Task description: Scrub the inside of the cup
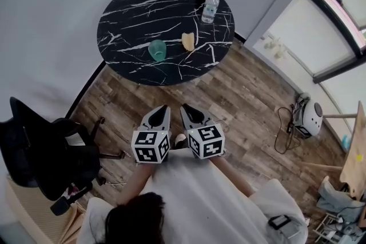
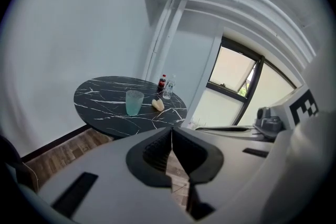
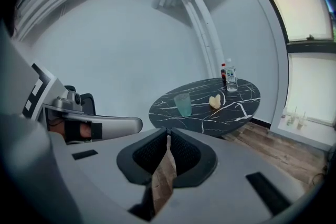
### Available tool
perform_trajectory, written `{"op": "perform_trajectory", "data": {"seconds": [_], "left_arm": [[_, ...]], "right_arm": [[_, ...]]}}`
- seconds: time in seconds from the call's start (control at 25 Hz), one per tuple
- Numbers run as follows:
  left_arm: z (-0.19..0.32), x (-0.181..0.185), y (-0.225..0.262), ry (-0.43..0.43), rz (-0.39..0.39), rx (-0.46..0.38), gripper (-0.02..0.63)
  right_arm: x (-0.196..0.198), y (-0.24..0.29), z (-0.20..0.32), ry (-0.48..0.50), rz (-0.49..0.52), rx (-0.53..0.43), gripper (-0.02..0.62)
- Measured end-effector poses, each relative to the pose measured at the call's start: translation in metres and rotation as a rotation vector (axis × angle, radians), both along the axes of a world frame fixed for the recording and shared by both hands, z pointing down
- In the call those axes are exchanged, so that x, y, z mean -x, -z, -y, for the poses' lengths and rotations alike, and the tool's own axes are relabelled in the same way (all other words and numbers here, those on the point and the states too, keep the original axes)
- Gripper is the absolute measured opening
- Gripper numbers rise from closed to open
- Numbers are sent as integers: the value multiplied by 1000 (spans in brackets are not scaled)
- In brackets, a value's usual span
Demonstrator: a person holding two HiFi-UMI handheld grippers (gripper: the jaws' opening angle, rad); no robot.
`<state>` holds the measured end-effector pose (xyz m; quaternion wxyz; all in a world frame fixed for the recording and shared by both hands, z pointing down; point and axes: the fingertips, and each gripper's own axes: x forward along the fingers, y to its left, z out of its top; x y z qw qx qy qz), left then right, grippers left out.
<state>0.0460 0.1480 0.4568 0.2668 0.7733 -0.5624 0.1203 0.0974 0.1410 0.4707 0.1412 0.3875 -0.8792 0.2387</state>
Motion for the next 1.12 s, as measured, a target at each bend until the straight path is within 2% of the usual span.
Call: {"op": "perform_trajectory", "data": {"seconds": [0.2, 0.56, 1.12], "left_arm": [[-3, -10, -4, -89, 72, -8, 11], [3, 0, -8, -26, -48, 11, 11], [54, 13, -11, -38, -83, 4, 12]], "right_arm": [[-1, 7, 5, 0, 14, -11, 38], [-10, 0, 7, -35, 0, 18, 38], [-4, -4, 48, -72, -69, 11, 38]]}}
